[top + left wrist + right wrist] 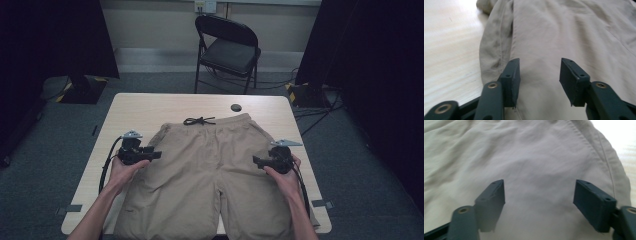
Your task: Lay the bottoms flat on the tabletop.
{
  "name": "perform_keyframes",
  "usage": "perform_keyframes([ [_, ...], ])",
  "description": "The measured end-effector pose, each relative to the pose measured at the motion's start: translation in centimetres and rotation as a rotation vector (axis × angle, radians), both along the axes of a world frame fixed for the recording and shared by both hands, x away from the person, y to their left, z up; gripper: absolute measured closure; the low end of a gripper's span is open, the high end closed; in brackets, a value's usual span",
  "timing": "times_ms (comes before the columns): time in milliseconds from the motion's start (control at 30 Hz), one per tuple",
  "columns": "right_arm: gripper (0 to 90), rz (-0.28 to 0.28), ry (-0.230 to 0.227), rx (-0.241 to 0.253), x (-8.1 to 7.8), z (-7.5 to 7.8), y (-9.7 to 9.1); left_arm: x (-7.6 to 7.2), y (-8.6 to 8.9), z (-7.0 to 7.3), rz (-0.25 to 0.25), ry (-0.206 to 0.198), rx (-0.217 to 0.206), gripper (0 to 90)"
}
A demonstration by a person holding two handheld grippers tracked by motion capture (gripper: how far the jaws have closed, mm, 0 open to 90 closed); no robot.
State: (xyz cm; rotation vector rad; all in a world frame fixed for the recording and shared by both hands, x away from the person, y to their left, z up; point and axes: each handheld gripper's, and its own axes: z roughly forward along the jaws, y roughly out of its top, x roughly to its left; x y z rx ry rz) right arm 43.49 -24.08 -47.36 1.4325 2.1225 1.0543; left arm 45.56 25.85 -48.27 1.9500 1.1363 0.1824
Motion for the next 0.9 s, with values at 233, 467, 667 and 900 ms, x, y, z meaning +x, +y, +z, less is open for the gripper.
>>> perform_keyframes([
  [233, 14.4, -0.021, 0.036, -0.099, 2.1, -2.1, 1.5, 0.9, -0.4, -1.5, 0.042, -0.067, 0.055, 50.9],
  [467, 11.9, -0.015, -0.017, -0.108, 3.3, -2.6, 1.7, 2.2, -0.5, -1.6, 0.072, -0.112, 0.110, 57.4],
  [667, 7.2, -0.038, -0.007, -0.120, 5.1, -2.7, 2.4, 3.7, -0.9, -1.6, 0.100, -0.116, 0.125, 57.3],
  [900, 3.1, -0.050, 0.005, -0.123, 7.4, -2.7, 3.1, 5.2, -0.8, -1.4, 0.097, -0.106, 0.133, 51.3],
])
